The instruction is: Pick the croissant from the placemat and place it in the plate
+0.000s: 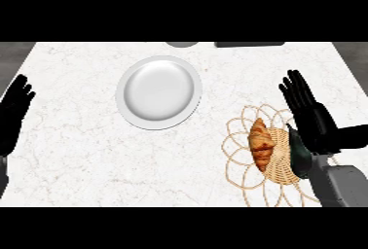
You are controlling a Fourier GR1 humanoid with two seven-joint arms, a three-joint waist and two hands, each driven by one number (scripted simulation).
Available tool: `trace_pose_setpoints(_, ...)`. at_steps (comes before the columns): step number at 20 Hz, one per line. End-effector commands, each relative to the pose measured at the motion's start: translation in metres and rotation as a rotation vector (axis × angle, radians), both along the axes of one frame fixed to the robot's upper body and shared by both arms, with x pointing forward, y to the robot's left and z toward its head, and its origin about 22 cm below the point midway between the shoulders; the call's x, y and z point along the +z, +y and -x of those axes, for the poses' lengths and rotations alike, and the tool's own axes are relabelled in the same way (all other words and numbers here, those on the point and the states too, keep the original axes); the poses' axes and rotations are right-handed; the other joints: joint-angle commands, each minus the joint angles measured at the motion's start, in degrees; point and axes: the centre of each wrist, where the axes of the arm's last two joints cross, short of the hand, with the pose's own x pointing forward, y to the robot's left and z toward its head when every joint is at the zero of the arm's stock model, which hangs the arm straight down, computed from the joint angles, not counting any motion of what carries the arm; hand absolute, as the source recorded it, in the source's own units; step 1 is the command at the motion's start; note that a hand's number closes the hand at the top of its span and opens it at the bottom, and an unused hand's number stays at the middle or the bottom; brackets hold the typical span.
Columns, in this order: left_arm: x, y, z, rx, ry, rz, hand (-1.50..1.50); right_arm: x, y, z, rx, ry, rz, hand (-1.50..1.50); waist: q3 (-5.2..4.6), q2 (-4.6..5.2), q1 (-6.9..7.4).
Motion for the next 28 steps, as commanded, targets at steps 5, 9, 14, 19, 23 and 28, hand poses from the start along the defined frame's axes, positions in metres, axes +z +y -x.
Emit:
trace_pose_setpoints(5,-0.050,-0.066,0.016,-0.018,0.142,0.082,0.00,0.038,0.046,-0.011,0.241,0.143,0.294,1.50,-1.03,1.04,2.28)
trace_pose_setpoints(9,-0.058,-0.062,0.019,-0.054,0.211,0.105,0.00,0.100,-0.013,-0.021,0.163,-0.128,1.105,1.50,-2.91,0.00,2.50)
trace_pose_setpoints(14,-0.070,-0.108,0.031,-0.038,0.235,0.154,0.00,0.003,-0.017,0.013,-0.087,-0.012,0.735,1.50,-0.62,1.27,0.82)
trace_pose_setpoints(19,-0.070,-0.114,0.041,-0.042,0.250,0.138,0.00,-0.001,-0.034,0.029,0.243,-0.062,0.576,-1.50,-0.83,1.29,1.62)
trace_pose_setpoints(23,-0.075,-0.123,0.036,-0.052,0.250,0.145,0.00,0.005,-0.014,0.024,0.356,-0.042,0.942,-1.50,-0.94,1.29,1.74)
trace_pose_setpoints(28,-0.064,-0.127,0.043,-0.058,0.241,0.148,0.00,0.056,-0.011,0.003,0.283,-0.032,1.257,-1.50,-0.98,1.02,2.52)
